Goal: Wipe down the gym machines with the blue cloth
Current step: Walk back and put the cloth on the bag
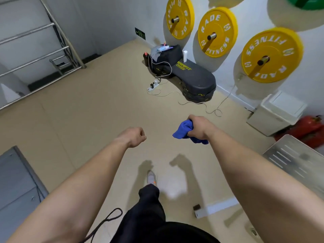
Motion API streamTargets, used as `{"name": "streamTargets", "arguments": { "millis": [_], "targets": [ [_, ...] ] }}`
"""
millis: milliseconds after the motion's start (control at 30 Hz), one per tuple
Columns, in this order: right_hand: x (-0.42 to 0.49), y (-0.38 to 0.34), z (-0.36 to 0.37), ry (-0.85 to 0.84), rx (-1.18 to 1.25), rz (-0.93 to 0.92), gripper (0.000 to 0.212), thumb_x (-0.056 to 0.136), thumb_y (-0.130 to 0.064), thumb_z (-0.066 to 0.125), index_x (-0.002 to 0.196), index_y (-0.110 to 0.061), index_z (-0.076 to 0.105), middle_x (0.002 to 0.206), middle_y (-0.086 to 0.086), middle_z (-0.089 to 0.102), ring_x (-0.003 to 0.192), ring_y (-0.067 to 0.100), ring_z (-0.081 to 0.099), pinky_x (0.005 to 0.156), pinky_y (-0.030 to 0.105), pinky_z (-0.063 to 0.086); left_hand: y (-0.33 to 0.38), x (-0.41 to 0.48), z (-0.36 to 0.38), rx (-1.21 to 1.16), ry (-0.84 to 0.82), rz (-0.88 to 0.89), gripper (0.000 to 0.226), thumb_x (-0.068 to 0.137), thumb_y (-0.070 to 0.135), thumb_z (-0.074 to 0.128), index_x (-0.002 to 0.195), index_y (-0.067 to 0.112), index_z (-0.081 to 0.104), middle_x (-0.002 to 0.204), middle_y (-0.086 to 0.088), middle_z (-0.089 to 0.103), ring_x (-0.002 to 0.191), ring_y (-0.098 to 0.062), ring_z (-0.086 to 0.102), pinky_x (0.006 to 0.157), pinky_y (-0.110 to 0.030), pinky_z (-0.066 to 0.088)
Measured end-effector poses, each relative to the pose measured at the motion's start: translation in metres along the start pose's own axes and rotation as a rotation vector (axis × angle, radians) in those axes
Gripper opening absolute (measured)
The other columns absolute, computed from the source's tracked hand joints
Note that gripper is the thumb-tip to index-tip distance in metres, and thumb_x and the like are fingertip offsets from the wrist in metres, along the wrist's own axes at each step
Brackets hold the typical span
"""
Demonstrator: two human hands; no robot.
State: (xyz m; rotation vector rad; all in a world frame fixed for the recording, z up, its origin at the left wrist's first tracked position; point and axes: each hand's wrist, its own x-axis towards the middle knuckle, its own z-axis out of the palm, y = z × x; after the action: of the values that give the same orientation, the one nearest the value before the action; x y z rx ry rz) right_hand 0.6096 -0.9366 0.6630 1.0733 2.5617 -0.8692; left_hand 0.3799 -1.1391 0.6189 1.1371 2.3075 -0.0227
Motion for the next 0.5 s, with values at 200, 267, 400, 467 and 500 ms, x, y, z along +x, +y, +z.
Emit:
{"name": "streamTargets", "arguments": {
  "millis": [200,267,400,467,500],
  "targets": [
    [0.14,0.01,-0.066,0.03,0.019,0.109,0.036,0.078,-0.019,0.067,0.111,-0.019,0.051,0.104,0.004,0.06,0.088,0.026,0.06,0.07,0.035,0.049,0.002,0.172,-0.082,0.006,-0.06,0.087,0.012,0.09,0.039,0.052,0.091,0.03,0.06,0.099,0.005,0.067,0.093,-0.019,0.061,0.084,-0.034,0.052],
    [0.182,0.008,-0.094,0.043,0.04,0.137,0.033,0.078,-0.019,0.067,0.107,-0.02,0.052,0.101,0.003,0.061,0.085,0.025,0.06,0.068,0.035,0.049,0.009,0.222,-0.116,0.027,-0.089,0.118,0.013,0.092,0.039,0.052,0.092,0.029,0.059,0.099,0.005,0.065,0.093,-0.019,0.06,0.084,-0.035,0.051],
    [0.261,0.004,-0.147,0.084,0.131,0.166,0.028,0.074,-0.02,0.066,0.097,-0.025,0.051,0.092,0.001,0.063,0.076,0.022,0.062,0.065,0.043,0.059,0.031,0.313,-0.181,0.069,-0.104,0.173,0.016,0.095,0.038,0.051,0.1,0.025,0.059,0.103,0.004,0.064,0.097,-0.019,0.058,0.084,-0.035,0.049],
    [0.301,0.009,-0.169,0.084,0.138,0.176,0.029,0.075,-0.018,0.067,0.098,-0.023,0.05,0.091,0.001,0.062,0.075,0.021,0.062,0.065,0.043,0.059,0.045,0.357,-0.204,0.068,-0.121,0.197,0.018,0.095,0.038,0.051,0.103,0.024,0.059,0.103,0.004,0.064,0.097,-0.02,0.058,0.083,-0.034,0.049],
    [0.322,0.013,-0.179,0.087,0.131,0.184,0.03,0.075,-0.017,0.067,0.099,-0.022,0.05,0.092,0.001,0.061,0.076,0.02,0.061,0.065,0.043,0.059,0.053,0.381,-0.213,0.066,-0.131,0.21,0.018,0.095,0.038,0.051,0.103,0.025,0.06,0.103,0.004,0.064,0.097,-0.02,0.058,0.084,-0.034,0.049]
  ]
}}
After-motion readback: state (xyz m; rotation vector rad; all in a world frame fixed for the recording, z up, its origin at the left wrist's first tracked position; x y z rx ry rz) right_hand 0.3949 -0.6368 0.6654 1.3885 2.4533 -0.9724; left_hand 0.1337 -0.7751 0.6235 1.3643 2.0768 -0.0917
